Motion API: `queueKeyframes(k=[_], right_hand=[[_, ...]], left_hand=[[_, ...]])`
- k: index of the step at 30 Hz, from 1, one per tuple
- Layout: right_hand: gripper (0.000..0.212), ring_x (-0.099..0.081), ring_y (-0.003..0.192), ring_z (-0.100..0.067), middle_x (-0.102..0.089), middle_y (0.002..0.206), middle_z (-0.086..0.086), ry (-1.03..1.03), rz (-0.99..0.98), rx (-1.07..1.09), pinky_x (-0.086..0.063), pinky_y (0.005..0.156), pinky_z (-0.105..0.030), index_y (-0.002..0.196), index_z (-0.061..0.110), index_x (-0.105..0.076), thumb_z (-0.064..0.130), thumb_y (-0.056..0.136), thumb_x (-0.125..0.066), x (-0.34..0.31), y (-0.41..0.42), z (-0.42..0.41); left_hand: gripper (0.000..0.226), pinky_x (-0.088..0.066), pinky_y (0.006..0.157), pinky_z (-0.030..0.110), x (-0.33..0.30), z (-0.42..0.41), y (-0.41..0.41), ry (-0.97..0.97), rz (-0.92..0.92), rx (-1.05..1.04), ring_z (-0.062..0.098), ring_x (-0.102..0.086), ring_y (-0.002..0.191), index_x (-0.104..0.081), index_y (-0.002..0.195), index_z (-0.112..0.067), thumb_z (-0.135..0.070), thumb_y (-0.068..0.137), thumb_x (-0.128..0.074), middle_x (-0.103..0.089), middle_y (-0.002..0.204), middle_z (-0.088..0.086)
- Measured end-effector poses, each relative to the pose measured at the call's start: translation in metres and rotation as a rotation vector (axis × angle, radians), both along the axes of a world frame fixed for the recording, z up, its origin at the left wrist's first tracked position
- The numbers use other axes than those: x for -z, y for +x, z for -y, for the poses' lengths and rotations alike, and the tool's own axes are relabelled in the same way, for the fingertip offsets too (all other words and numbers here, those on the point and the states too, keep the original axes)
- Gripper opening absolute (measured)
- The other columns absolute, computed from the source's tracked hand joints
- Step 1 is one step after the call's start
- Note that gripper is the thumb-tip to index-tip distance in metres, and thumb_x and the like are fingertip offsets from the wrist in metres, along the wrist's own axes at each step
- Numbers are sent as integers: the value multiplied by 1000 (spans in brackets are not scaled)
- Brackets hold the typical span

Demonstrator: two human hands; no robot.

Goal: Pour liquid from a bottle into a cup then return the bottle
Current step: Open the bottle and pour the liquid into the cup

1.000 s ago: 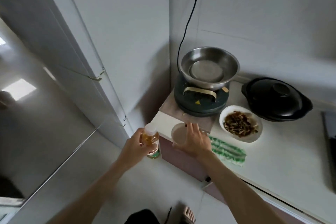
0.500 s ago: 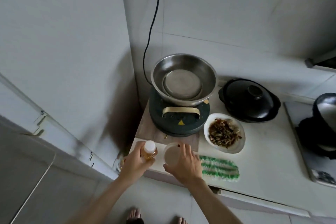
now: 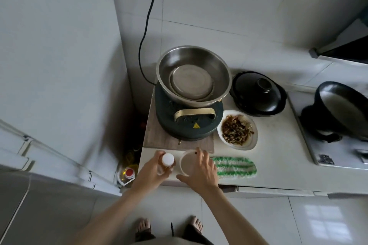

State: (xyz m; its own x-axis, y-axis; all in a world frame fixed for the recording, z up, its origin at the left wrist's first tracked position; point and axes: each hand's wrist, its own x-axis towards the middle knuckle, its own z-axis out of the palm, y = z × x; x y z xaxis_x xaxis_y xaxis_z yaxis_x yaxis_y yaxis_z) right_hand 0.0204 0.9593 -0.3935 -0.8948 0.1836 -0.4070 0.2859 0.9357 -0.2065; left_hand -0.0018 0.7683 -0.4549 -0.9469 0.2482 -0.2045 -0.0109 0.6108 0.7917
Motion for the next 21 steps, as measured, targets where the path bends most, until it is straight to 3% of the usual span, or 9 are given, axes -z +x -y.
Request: queueKeyframes(k=[2, 6, 10, 13, 16, 21], right_hand=[[115, -30, 140, -39, -22, 155, -13, 63, -31, -48, -30, 115, -53, 150, 18, -12, 77, 67, -65, -7, 2, 6], [64, -61, 112, -27, -57, 127, -7, 11, -254, -210, -49, 92, -37, 132, 16, -35, 57, 87, -55, -43, 1, 37], [59, -70, 96, -31, -70, 108, -11, 141, -68, -314, -45, 69, -35, 131, 11, -36, 61, 99, -38, -67, -15, 77], [36, -70, 98, -33, -64, 107, -15, 260, 2, -408, -48, 69, -37, 129, 9, -41, 33, 103, -48, -70, -24, 87], [44, -68, 100, -36, -41, 124, -19, 349, 48, -617, -58, 73, -41, 132, 10, -51, 5, 91, -66, -65, -22, 90], [47, -61, 104, -32, -36, 127, -19, 362, -5, -740, -60, 82, -42, 132, 4, -47, 1, 89, -67, -52, -19, 83]], left_hand=[[50, -58, 86, 31, 3, 3, 1, -8, -39, 28, 4, -66, 103, -46, 119, -36, -53, 80, -73, -67, 110, -17], [62, -58, 90, 32, 9, 5, 5, -9, -102, 28, 6, -65, 109, -43, 132, -32, -41, 81, -77, -67, 121, -12], [63, -59, 89, 25, 9, 4, 11, 32, -71, 23, -6, -62, 108, -40, 138, -38, -48, 85, -72, -58, 128, -25], [50, -56, 81, 14, 4, 7, 6, 33, -78, 46, -10, -63, 100, -43, 128, -42, -51, 86, -69, -64, 120, -23], [50, -47, 71, 1, -2, 13, 6, 24, -68, 60, -9, -63, 94, -44, 128, -38, -48, 87, -70, -67, 113, -19], [51, -41, 65, -1, -2, 14, 8, -4, -92, 58, -10, -58, 88, -45, 128, -33, -45, 86, -71, -67, 109, -16]])
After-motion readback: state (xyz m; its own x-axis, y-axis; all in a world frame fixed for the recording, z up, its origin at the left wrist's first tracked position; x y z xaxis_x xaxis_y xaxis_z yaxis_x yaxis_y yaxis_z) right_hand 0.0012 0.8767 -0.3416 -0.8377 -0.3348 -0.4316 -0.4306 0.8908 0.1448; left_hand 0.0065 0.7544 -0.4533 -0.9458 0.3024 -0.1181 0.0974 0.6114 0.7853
